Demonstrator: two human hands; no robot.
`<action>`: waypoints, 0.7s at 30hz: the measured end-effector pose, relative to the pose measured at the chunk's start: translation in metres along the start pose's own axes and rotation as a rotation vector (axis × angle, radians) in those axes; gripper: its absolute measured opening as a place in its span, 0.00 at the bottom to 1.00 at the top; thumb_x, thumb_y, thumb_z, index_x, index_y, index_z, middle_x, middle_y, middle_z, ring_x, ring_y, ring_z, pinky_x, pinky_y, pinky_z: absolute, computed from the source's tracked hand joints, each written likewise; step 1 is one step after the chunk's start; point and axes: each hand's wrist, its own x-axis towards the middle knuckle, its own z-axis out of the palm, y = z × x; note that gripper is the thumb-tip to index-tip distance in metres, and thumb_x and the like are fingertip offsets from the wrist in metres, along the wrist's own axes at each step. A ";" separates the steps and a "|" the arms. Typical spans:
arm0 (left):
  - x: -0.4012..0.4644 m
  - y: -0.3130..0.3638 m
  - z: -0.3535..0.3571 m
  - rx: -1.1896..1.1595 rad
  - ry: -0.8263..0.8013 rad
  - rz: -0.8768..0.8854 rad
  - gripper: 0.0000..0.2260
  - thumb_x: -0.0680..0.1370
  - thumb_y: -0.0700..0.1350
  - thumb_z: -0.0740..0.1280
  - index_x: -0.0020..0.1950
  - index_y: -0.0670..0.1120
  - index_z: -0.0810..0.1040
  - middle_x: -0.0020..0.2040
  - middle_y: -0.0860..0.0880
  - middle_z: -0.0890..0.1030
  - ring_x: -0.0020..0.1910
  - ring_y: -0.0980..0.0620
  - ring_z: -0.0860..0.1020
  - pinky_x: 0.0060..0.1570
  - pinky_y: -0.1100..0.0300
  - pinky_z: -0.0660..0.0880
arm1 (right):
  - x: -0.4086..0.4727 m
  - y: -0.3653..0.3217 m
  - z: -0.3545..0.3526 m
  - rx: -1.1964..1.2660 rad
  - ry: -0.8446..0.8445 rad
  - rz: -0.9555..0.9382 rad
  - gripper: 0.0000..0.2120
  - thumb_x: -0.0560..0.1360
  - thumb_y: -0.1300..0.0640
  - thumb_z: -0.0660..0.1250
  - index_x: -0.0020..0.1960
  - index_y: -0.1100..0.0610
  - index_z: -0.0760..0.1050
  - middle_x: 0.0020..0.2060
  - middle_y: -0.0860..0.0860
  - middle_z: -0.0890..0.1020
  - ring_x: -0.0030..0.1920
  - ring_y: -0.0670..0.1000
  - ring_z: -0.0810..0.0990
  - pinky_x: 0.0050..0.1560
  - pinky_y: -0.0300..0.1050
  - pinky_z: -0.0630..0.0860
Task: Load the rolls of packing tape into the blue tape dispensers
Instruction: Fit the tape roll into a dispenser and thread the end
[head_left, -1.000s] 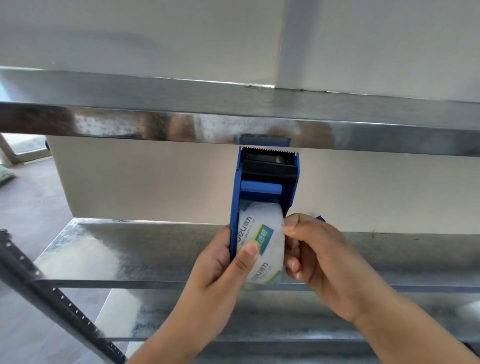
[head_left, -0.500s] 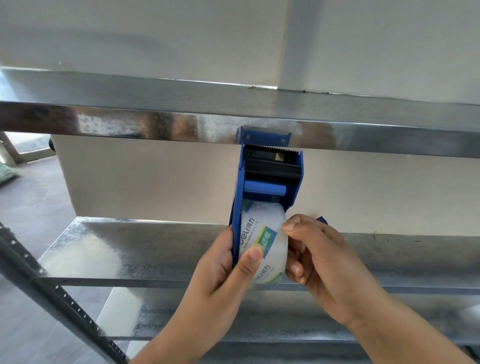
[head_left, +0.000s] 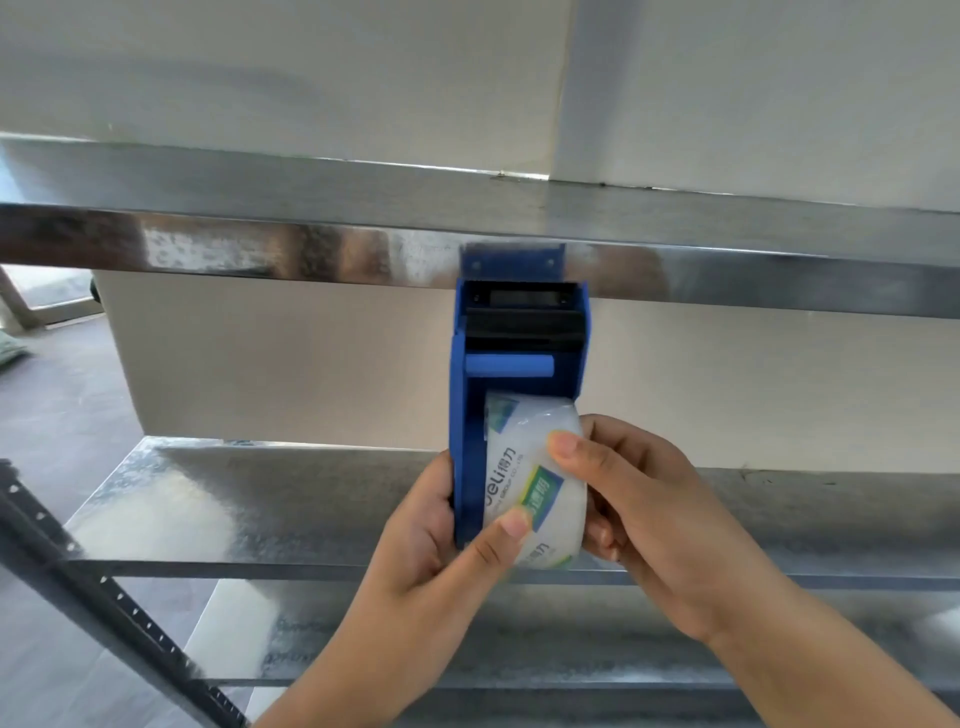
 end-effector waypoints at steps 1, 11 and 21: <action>0.001 0.001 -0.001 -0.023 0.009 -0.005 0.16 0.73 0.42 0.66 0.61 0.43 0.75 0.54 0.44 0.83 0.53 0.50 0.82 0.48 0.64 0.78 | -0.001 0.000 0.000 0.013 -0.001 -0.008 0.24 0.58 0.45 0.68 0.42 0.65 0.76 0.31 0.60 0.75 0.21 0.44 0.66 0.21 0.34 0.65; 0.002 0.004 0.000 0.014 0.059 -0.003 0.12 0.76 0.43 0.65 0.58 0.43 0.77 0.52 0.47 0.85 0.52 0.53 0.83 0.46 0.66 0.78 | -0.005 0.000 -0.009 -0.317 0.166 -0.321 0.18 0.60 0.40 0.73 0.44 0.47 0.74 0.39 0.46 0.80 0.32 0.49 0.80 0.32 0.39 0.78; 0.001 0.007 -0.001 0.162 0.053 0.031 0.09 0.75 0.42 0.63 0.54 0.45 0.77 0.46 0.50 0.85 0.45 0.57 0.82 0.42 0.68 0.77 | 0.003 -0.019 -0.028 -0.937 0.029 -0.807 0.07 0.70 0.51 0.67 0.43 0.51 0.82 0.43 0.43 0.81 0.45 0.40 0.79 0.45 0.28 0.73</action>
